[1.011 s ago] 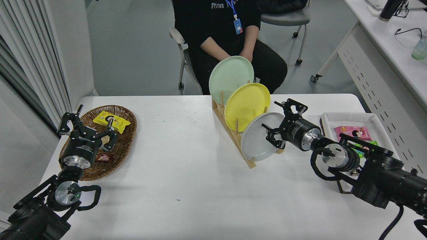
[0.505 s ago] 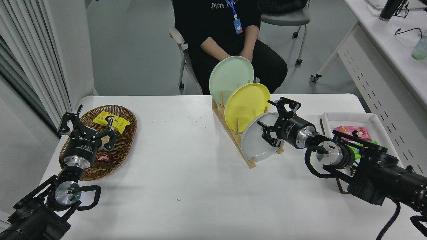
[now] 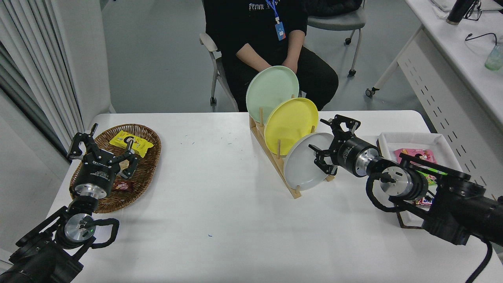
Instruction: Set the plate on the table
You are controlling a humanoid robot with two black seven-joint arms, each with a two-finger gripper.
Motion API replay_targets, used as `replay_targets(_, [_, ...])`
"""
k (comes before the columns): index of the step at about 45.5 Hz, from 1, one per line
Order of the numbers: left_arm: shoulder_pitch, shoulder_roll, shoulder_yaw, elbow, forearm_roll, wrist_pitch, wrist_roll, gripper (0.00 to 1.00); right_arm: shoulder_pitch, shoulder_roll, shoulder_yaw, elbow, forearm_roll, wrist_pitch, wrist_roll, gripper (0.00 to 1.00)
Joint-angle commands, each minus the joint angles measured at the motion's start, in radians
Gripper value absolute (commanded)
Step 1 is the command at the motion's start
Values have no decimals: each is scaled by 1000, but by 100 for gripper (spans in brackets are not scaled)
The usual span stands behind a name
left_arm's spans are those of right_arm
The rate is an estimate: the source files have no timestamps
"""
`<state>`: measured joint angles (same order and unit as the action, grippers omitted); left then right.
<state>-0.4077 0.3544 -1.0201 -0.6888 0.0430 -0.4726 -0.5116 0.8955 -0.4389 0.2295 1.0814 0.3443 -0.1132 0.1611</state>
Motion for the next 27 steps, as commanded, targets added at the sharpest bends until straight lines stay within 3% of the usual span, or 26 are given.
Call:
replay_targets(1, [0, 0, 0, 0, 0, 0, -1, 98, 2, -11, -1, 11, -16, -8, 0, 64])
replay_targets(27, [1, 0, 0, 0, 0, 0, -1, 98, -3, -20, -2, 15, -24, -26, 0, 51])
